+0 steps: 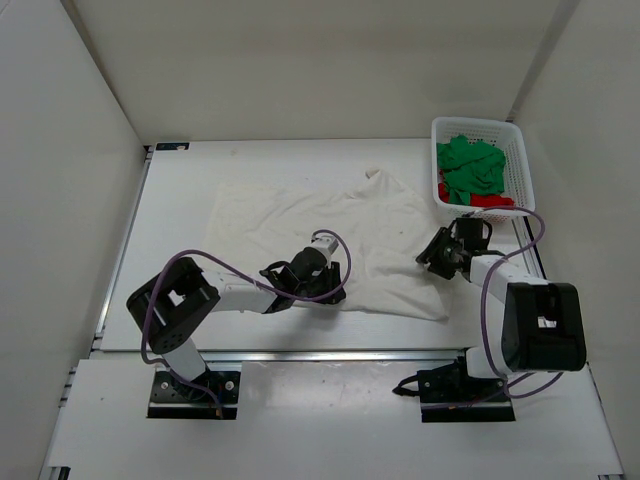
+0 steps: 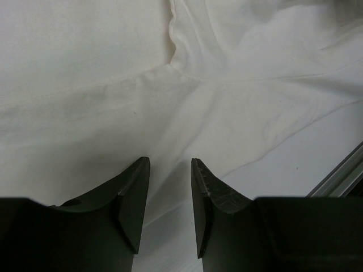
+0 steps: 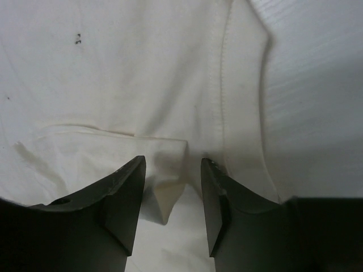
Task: Fold and stack the t-shirts
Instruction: Fold the flattened tshirt in 1/3 of the way
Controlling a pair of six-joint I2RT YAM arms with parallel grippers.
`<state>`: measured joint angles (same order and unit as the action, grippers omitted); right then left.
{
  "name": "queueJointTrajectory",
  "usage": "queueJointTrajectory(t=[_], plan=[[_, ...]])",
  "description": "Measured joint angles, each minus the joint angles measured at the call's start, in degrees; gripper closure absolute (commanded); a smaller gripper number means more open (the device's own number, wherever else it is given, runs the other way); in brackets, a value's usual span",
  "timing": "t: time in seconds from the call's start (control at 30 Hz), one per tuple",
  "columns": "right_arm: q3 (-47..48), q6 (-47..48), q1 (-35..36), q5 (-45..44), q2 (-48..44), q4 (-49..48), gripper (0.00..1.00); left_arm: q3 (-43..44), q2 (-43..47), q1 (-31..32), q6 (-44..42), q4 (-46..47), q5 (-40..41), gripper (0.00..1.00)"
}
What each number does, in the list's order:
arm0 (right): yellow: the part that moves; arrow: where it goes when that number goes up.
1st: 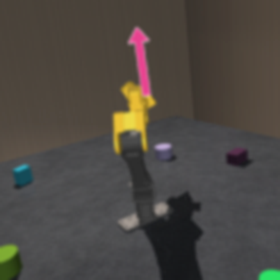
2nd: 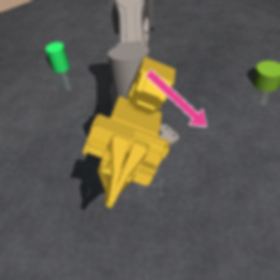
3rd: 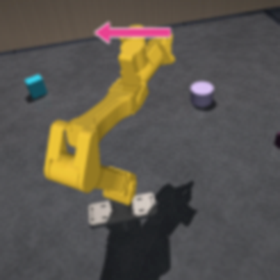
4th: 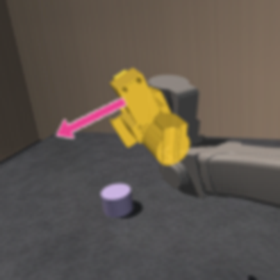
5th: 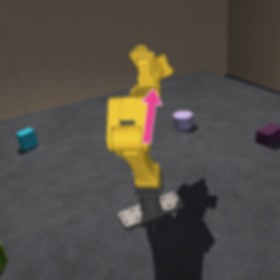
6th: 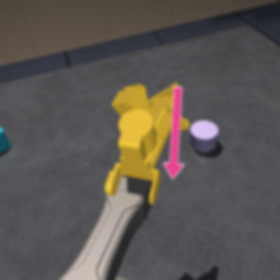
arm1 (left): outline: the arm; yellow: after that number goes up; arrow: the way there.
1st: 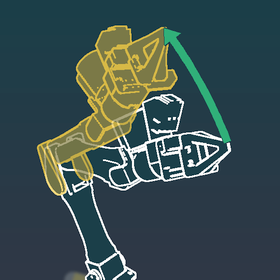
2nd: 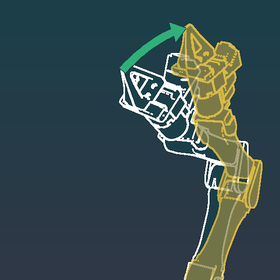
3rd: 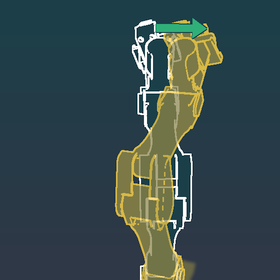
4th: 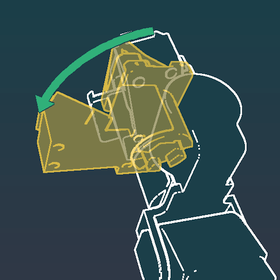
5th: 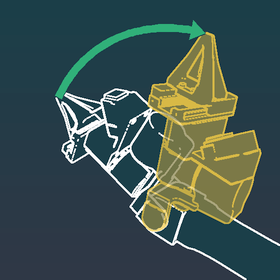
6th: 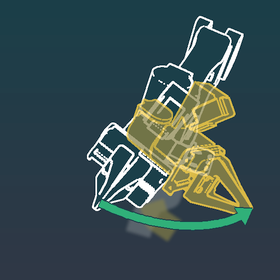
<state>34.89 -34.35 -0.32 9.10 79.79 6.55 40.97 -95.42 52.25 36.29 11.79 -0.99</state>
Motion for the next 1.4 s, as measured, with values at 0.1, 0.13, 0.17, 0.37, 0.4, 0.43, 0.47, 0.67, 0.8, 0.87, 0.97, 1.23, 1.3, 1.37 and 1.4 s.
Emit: queueJointTrajectory(t=[0.1,0.13,0.17,0.37,0.4,0.43,0.47,0.67,0.8,0.87,0.97,1.23,1.3,1.37,1.4], plan=[[0.1,-0.6,-0.6,2.0,1.9,-1.5,0.68,0.0,0.0,0.0,0.0,0.1,-0.1,0.54],[0.3,-0.9,-0.6,2.6,2.5,-2.0,0.72,0.0,0.0,0.0,0.1,0.1,-0.1,0.54],[0.5,-1.2,-0.5,3.0,2.9,-2.1,0.73,0.0,0.0,0.0,0.1,0.1,-0.1,0.54],[1.7,-1.9,-0.4,5.1,4.3,-4.2,0.96,-0.5,0.2,0.0,0.3,0.7,-0.2,0.54],[1.8,-1.9,-0.3,5.2,4.5,-4.7,0.96,-0.6,0.2,0.0,0.3,0.7,-0.3,0.54],[1.9,-1.9,0.0,5.1,4.5,-5.1,0.97,-0.7,0.2,-0.1,0.4,0.8,-0.3,0.54],[1.9,-1.6,0.4,4.6,4.5,-5.6,0.97,-0.8,0.3,-0.1,0.4,0.9,-0.4,0.55],[2.4,1.0,4.2,1.6,4.4,-9.8,1.0,-0.8,0.3,0.0,0.5,0.9,-0.5,0.55],[0.8,3.1,6.1,-0.8,2.4,-13.7,1.0,-1.4,0.9,-0.1,0.8,1.0,-0.5,0.54],[-1.3,3.6,6.8,-2.2,-0.2,-15.6,1.0,-2.3,1.6,-0.1,1.1,0.9,-0.6,0.55],[-2.9,3.9,6.7,-3.8,-2.2,-17.2,1.0,-3.2,2.3,-0.8,1.8,1.1,-1.1,0.54],[-2.7,1.6,2.6,-4.6,1.6,-14.6,0.69,-7.8,7.1,-4.9,3.8,1.1,-2.1,0.54],[-1.9,1.5,3.3,-5.4,1.3,-12.8,0.68,-9.0,9.9,-7.1,3.9,-0.6,-2.2,0.53],[-0.9,1.5,4.9,-6.7,-0.3,-10.7,0.65,-9.7,13.3,-9.3,3.8,-2.4,-2.1,0.52],[-0.6,1.5,5.9,-7.5,-1.8,-9.6,0.66,-10.0,15.4,-10.5,3.8,-3.3,-2.1,0.53]])
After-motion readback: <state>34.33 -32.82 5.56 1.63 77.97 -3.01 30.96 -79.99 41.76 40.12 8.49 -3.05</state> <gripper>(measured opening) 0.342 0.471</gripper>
